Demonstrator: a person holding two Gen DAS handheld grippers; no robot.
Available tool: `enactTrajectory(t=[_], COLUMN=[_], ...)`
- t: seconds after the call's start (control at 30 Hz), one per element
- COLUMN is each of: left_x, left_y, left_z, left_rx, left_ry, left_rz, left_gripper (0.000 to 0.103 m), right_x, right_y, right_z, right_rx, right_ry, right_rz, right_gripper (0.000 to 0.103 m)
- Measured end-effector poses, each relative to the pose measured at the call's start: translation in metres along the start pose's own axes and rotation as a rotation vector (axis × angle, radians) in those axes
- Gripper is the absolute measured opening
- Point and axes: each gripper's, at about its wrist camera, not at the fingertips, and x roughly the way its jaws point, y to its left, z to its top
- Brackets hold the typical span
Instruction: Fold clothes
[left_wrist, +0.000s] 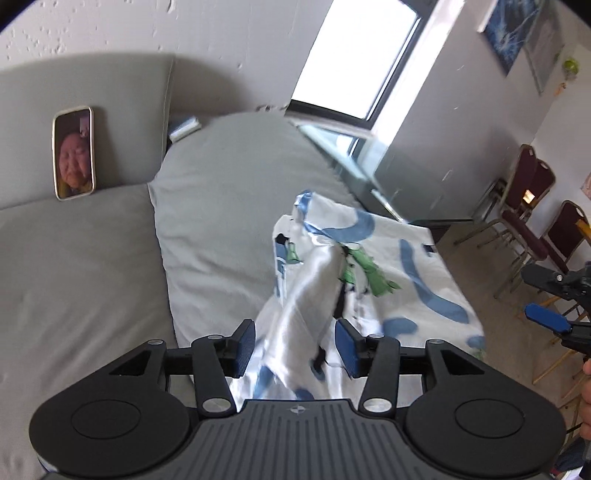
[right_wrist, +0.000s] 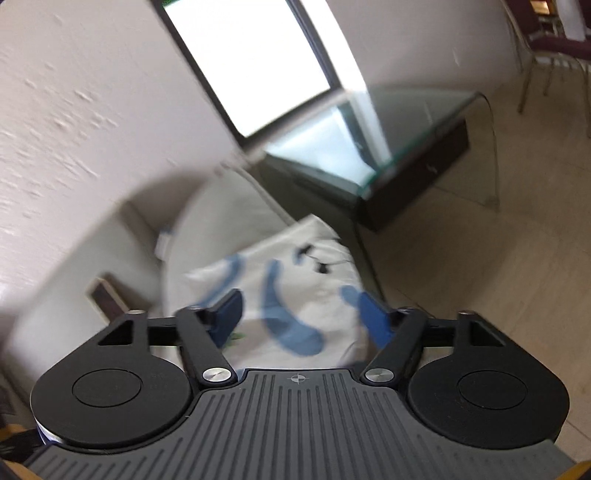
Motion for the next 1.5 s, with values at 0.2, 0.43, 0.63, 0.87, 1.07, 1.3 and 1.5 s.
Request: enactTrajectory(t=[0.2, 0.43, 0.63, 0.87, 1.07, 1.3, 1.5], left_x=[0.012, 0.072, 0.057, -0.013, -0.061, -0.106, -0.126], left_y=[-0.036, -0.053, -0.054, -0.058, -0.054, -0.053, -0.079], left_z=[-0.021, -0.036, -0.026, -0.030, -0.047, -0.067, -0.072], left_rx=[0.115, 0.158, 0.178, 0.146, 0.152, 0.154, 0.136], left_ry=[0.095, 0.246, 0.204, 0.200, 0.255, 0.277, 0.281], left_rz=[0.027, 0.119, 0.157, 0.135, 0.124, 0.123, 0.071], left_gripper=[0.033, 0.032, 0.039, 0.046, 0.053, 0.070, 0.090], right_x=[-0.001, 0.031, 0.000, -0.074, -0.089, -0.113, -0.161], right_y=[0.016, 0.008, 0.014, 0.028, 0.034, 0.038, 0.068], right_z=[-0.033, -0.080, -0.063, -0.059, -0.093, -0.110, -0.086], right_rx=[-0.053, 0.008, 0.055, 0.159, 0.333, 0.376, 0.132], right_ry=[0.154, 0.406, 0.342, 0.266, 0.416, 0.460, 0.366], right_rz=[0.041, -0.058, -0.003, 0.164, 0.258, 0.250, 0.179], right_gripper=[0.042, 0.021, 0.051, 0.077, 0.090, 0.089, 0.090])
